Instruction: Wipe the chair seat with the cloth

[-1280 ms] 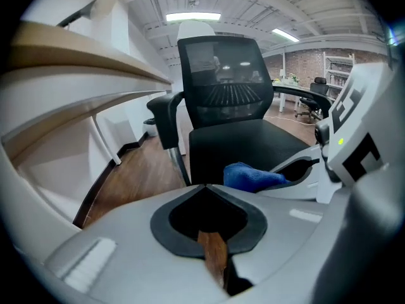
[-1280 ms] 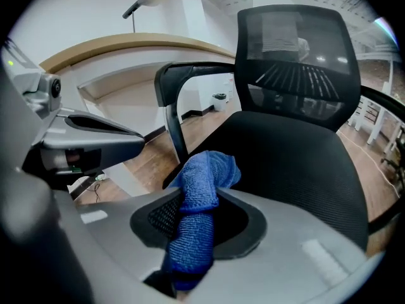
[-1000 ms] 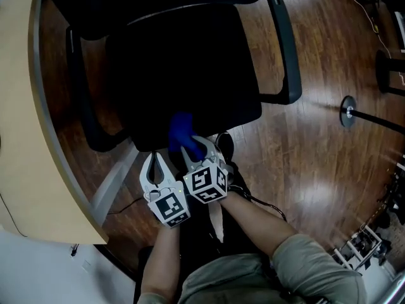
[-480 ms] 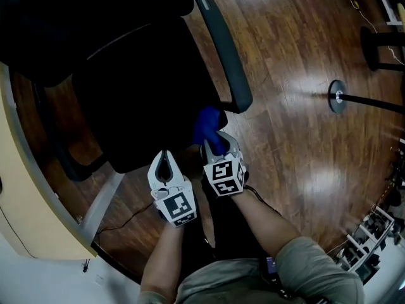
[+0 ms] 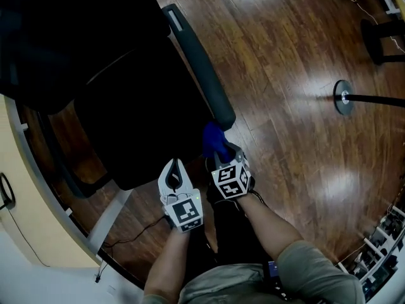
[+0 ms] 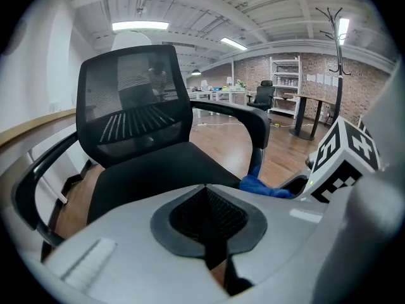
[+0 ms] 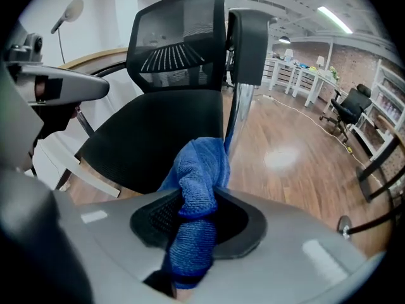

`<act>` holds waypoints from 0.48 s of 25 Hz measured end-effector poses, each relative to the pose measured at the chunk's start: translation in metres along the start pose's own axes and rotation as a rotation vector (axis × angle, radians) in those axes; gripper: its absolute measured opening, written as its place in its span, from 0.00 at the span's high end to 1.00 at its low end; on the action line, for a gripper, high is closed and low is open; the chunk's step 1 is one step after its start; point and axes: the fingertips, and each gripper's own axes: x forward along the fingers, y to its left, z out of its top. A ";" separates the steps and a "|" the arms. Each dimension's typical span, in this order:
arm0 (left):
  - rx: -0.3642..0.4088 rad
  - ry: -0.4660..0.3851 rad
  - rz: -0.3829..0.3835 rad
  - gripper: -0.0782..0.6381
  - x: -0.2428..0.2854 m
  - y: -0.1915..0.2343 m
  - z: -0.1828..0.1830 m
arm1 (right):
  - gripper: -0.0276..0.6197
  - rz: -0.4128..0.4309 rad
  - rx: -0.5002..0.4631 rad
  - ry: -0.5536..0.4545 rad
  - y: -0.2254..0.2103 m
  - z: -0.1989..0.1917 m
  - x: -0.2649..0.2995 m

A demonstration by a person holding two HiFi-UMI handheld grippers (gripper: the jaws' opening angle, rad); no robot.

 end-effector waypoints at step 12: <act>-0.054 -0.048 0.062 0.88 -0.093 0.042 0.107 | 0.79 0.204 -0.184 -0.078 0.041 0.078 -0.144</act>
